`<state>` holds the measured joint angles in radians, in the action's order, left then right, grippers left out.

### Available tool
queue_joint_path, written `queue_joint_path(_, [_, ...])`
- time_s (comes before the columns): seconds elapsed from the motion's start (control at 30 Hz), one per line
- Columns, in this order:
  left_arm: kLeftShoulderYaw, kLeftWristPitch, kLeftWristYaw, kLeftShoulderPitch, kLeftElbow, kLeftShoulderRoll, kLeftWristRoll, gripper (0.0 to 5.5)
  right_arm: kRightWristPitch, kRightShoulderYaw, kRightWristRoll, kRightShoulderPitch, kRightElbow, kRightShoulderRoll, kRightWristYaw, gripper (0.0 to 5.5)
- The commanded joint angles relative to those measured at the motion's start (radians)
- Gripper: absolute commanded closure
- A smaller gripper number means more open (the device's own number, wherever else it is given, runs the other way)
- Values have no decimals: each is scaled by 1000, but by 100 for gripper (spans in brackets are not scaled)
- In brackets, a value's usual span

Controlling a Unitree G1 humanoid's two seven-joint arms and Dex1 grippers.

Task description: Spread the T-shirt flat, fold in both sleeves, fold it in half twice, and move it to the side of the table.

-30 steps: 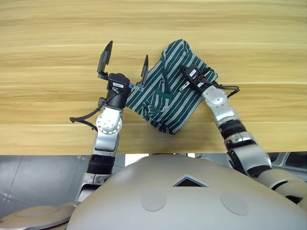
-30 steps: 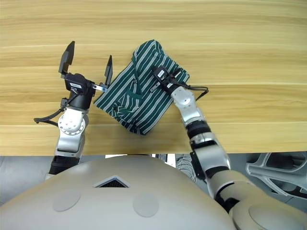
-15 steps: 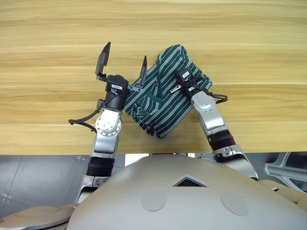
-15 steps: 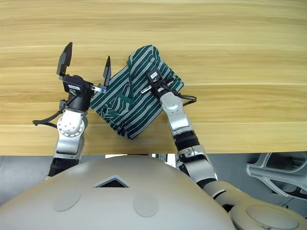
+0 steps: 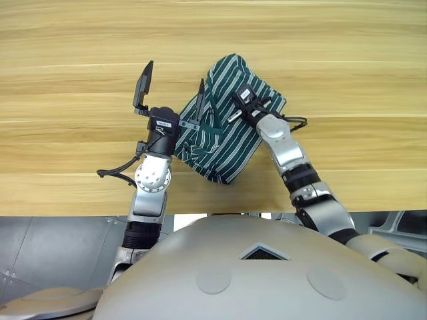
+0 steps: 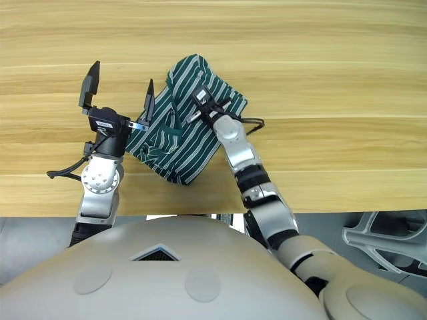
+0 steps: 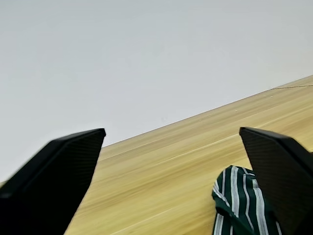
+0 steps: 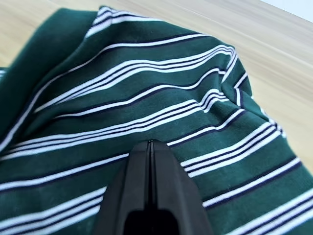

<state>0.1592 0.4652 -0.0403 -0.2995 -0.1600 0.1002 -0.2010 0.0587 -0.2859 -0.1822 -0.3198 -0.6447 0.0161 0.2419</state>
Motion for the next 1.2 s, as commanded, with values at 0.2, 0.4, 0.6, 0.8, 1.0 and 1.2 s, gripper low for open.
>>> queue_joint_path(0.2, [9,4,3,46,19,-3,-7,52,-185,-73,-89,-369,-552,127,130,546])
queue_joint_path(0.4, [1,17,9,49,35,-3,1,52,-347,-201,-217,-400,-636,202,126,546])
queue_joint_path(0.6, [-25,28,1,55,54,5,41,52,-555,-213,-224,-406,-617,177,88,546])
queue_joint_path(0.8, [-101,29,-25,76,59,35,148,52,-799,-125,-109,-304,-414,-20,215,546])
queue_joint_path(1.0, [-148,22,-58,83,55,50,223,52,-636,-107,72,-17,77,-343,589,546])
queue_joint_path(1.2, [-216,11,-83,109,67,76,283,52,-478,-115,145,99,339,-541,804,546])
